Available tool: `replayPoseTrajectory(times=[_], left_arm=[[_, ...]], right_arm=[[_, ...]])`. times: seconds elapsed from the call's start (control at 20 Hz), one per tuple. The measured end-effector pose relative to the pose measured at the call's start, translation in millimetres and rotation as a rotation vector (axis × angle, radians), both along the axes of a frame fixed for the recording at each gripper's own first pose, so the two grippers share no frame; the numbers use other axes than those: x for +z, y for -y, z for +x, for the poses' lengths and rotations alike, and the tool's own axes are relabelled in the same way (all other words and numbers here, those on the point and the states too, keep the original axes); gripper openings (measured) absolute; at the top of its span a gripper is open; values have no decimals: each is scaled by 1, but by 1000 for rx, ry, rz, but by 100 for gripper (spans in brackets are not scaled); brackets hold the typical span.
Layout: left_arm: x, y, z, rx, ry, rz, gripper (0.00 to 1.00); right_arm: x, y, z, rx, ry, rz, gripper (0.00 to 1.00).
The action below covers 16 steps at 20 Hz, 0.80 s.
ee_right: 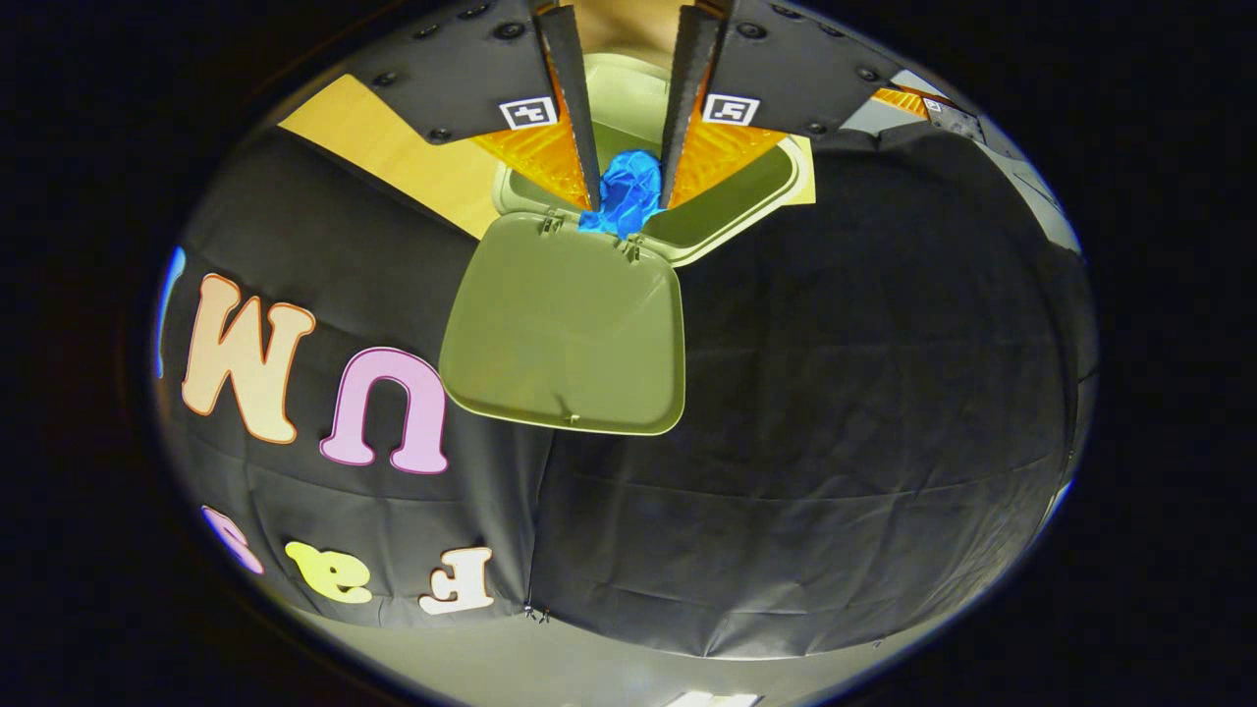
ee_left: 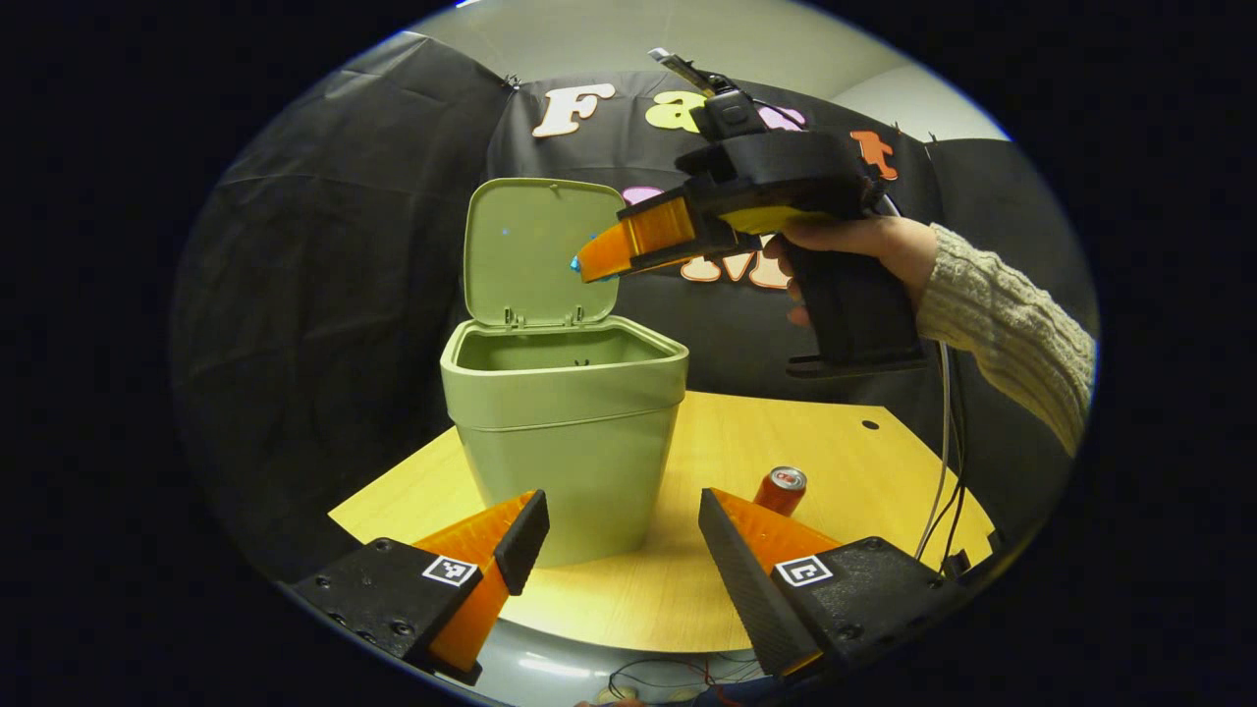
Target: Press the lid of the desktop garbage bin to open it, pick up the crumpled paper on the desktop and throw it into the bin, then pick up the pop can on the desktop and drop it into the bin, and finally close the garbage bin lid.
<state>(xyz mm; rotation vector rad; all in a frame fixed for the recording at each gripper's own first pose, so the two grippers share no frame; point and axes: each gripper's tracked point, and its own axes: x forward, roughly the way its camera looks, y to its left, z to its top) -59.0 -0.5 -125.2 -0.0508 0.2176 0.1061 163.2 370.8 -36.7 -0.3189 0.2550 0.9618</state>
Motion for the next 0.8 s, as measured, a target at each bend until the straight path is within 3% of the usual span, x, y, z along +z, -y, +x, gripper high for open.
replayPoseTrajectory(times=[0.05,0.2,0.25,0.3,0.5,0.8], left_arm=[[0,-3,0,4,-2,4,94],[1,-3,1,-7,-8,5,94],[2,-2,2,-18,-11,10,94],[2,0,3,-32,-12,17,94],[6,21,14,-143,-15,43,94],[17,78,36,-370,19,99,93]], right_arm=[[-4,-2,3,-2,-4,-2,41],[-9,1,4,-21,1,-2,99],[-8,5,4,-30,0,2,96],[-6,10,7,-44,4,9,100],[9,60,14,-153,6,46,100],[24,182,15,-423,21,66,99]])
